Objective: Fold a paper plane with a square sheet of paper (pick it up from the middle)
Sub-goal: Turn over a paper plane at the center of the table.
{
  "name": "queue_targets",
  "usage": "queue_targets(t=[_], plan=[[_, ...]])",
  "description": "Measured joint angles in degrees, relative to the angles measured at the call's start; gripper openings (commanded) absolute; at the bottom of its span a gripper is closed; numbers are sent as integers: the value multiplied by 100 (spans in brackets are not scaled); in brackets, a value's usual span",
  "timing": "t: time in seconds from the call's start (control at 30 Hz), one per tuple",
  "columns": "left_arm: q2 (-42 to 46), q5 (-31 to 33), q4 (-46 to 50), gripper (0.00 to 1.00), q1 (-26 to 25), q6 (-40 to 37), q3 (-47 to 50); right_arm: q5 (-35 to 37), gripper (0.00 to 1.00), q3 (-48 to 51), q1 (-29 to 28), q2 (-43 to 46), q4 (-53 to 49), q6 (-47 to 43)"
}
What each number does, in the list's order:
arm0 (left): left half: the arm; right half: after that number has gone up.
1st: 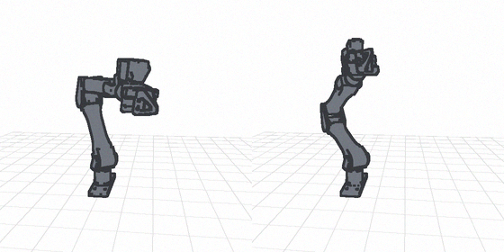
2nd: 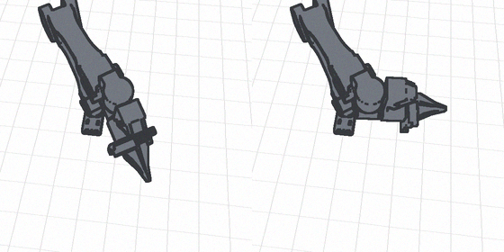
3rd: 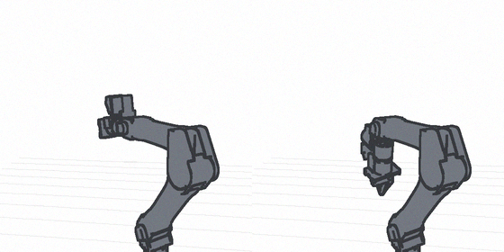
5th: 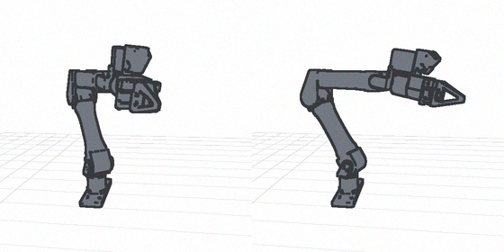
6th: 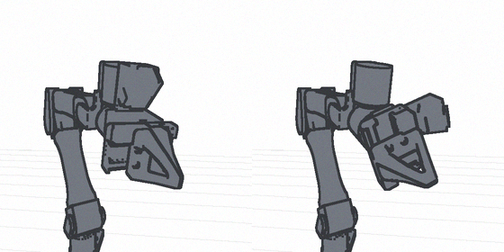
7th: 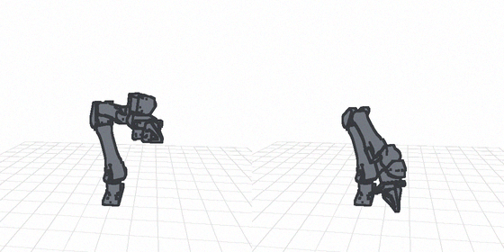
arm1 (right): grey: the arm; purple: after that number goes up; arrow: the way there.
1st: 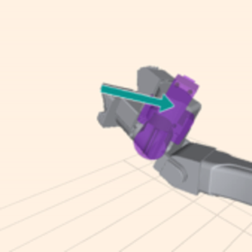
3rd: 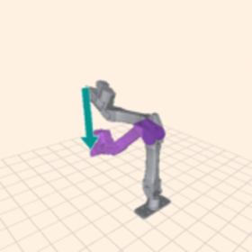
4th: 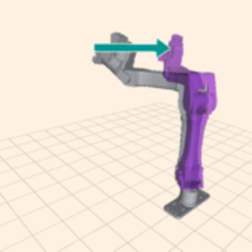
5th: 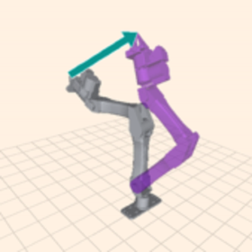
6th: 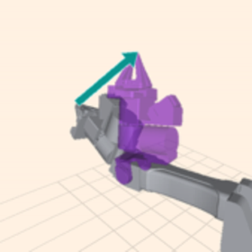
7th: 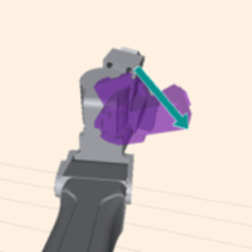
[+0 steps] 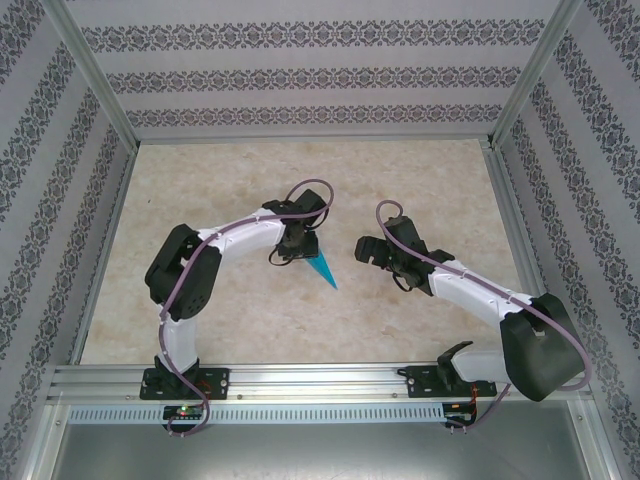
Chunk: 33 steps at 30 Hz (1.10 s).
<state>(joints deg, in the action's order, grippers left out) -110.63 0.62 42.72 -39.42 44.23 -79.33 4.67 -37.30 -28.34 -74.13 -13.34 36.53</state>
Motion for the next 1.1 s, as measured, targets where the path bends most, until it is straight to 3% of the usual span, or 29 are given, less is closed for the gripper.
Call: queue_targets(t=[0.17,0.5,0.77,0.97,1.1], plan=[[179,-11,-7,32,-52,129,304,-2,93,-2,0,0,0,20],[201,138,-140,8,-52,260,466,-22,93,-2,0,4,-2,116],[632,83,-315,6,-52,-101,398,-20,93,-2,0,422,-114,118],[890,-560,-894,6,-46,-507,284,-133,93,2,2,780,-103,249],[894,-1228,-1523,6,0,-540,407,-452,87,52,37,896,98,345]])
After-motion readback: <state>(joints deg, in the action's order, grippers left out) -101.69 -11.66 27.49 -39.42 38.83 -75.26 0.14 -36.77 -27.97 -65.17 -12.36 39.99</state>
